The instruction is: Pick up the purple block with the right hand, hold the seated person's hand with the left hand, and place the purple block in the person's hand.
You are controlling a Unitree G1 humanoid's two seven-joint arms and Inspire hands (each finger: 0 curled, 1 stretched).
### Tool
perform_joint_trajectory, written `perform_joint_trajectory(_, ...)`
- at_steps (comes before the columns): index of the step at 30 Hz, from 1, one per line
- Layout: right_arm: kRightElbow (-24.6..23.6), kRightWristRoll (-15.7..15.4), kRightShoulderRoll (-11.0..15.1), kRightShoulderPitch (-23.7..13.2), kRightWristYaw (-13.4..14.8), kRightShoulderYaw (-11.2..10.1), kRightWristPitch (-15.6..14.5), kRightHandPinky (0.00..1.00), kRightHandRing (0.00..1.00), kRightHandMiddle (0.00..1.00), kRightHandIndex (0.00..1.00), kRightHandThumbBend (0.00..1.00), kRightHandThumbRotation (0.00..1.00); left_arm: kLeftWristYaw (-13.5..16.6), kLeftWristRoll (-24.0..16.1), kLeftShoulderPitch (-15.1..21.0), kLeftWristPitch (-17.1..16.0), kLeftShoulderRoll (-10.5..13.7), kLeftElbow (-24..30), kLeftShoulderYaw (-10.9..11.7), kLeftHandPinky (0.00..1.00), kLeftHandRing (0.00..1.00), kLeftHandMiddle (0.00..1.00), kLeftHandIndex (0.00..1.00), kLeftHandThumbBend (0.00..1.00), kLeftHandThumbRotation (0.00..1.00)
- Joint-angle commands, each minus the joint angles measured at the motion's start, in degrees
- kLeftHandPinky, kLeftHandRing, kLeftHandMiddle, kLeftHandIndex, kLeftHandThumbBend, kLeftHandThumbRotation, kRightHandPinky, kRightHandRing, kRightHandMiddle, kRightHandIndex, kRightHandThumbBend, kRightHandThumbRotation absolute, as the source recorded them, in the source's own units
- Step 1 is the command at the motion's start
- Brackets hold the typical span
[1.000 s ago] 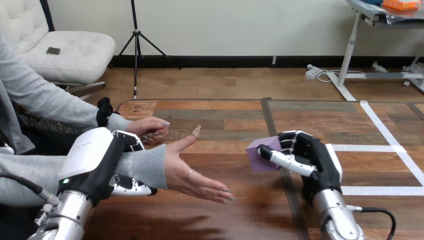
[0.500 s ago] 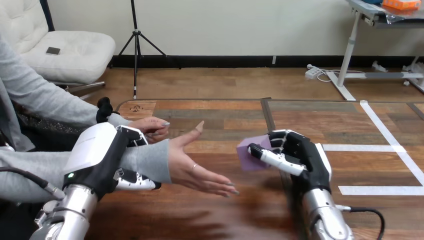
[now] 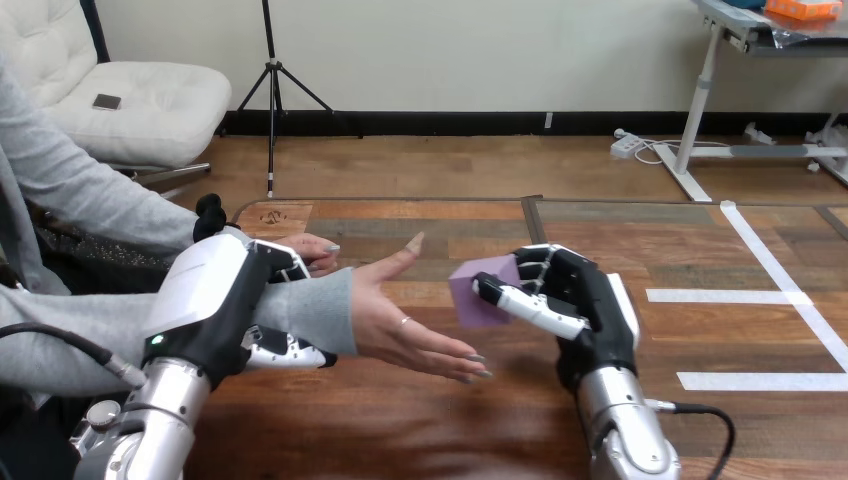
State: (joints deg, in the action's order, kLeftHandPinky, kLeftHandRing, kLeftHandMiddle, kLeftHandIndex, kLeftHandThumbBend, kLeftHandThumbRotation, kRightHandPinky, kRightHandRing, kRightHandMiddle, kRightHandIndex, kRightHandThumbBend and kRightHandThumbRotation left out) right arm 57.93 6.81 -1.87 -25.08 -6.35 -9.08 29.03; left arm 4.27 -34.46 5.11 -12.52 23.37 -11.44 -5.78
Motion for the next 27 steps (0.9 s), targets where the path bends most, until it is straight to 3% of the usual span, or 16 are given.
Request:
perform_joint_trajectory(1, -5.16, 0.27, -1.54, -2.95, -0.05, 0.81, 0.37, 0.32, 0.36, 0.4, 0.4, 0.97, 0.0, 2.24, 2.05, 9.21, -3.66, -4.27, 2.28, -2.05, 0.22, 0.28, 0.33, 0.34, 0.76, 0.0)
perform_joint_trajectory(27, -10.71, 0.12, -4.49, -0.76, -1.73, 3.07, 1.23, 0.32, 0.36, 0.39, 0.39, 0.99, 0.0, 2.77, 2.13, 10.54, -4.64, -4.81, 0.12, -2.84, 0.22, 0.27, 0.33, 0.34, 0.77, 0.0)
